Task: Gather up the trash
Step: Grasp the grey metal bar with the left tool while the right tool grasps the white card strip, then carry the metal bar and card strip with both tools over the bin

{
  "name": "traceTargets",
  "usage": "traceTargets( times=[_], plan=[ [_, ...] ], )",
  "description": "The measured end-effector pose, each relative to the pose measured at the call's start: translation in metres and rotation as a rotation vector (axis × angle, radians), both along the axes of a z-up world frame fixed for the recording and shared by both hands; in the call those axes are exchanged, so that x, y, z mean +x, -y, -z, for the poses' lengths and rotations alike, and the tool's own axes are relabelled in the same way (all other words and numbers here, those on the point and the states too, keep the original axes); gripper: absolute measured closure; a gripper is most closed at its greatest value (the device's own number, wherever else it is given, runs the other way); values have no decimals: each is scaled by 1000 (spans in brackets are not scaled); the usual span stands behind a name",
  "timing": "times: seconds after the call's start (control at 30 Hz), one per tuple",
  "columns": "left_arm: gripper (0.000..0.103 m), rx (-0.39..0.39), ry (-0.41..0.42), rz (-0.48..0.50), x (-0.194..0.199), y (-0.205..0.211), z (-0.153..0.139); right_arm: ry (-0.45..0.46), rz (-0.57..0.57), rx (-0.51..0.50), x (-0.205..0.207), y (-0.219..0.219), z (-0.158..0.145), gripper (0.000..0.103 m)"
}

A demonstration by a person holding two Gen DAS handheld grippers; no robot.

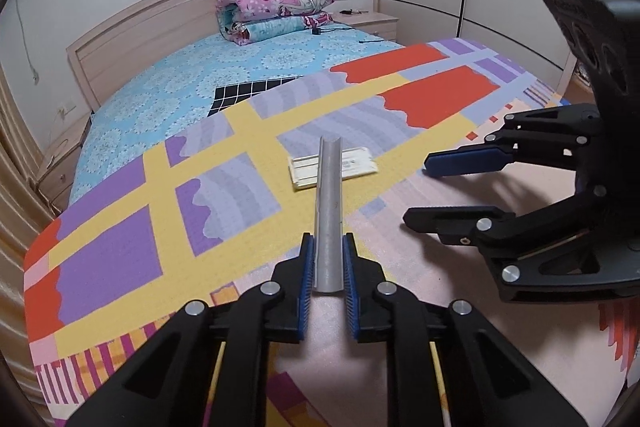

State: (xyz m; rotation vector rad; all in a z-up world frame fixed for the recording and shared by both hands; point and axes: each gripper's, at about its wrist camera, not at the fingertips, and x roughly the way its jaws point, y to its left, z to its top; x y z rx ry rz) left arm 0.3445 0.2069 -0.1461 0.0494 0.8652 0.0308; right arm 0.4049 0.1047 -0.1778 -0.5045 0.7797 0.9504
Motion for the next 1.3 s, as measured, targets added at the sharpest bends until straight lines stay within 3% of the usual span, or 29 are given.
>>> traceTargets(
  times=[0.23, 0.6, 0.77, 0.93, 1.07, 1.3],
  plan=[
    [89, -31, 47, -2, -17, 2, -11, 10, -24, 4, -1, -8, 0, 61],
    [89, -43, 93, -49, -59, -14, -30, 102, -119, -27, 19, -42, -7, 61],
    [89, -46, 103, -49, -67, -17, -34, 95, -191, -40, 24, -53, -4, 58],
    [89, -55, 116, -48, -72, -18, -37, 42, -181, -19, 29, -50, -2, 58],
    [89, -64, 117, -48, -74, -16, -36, 42, -173, -14, 21, -45, -2, 76],
    [89, -64, 106, -44, -87, -3, -31, 73, -157, -24, 1, -33, -1, 79]
  ],
)
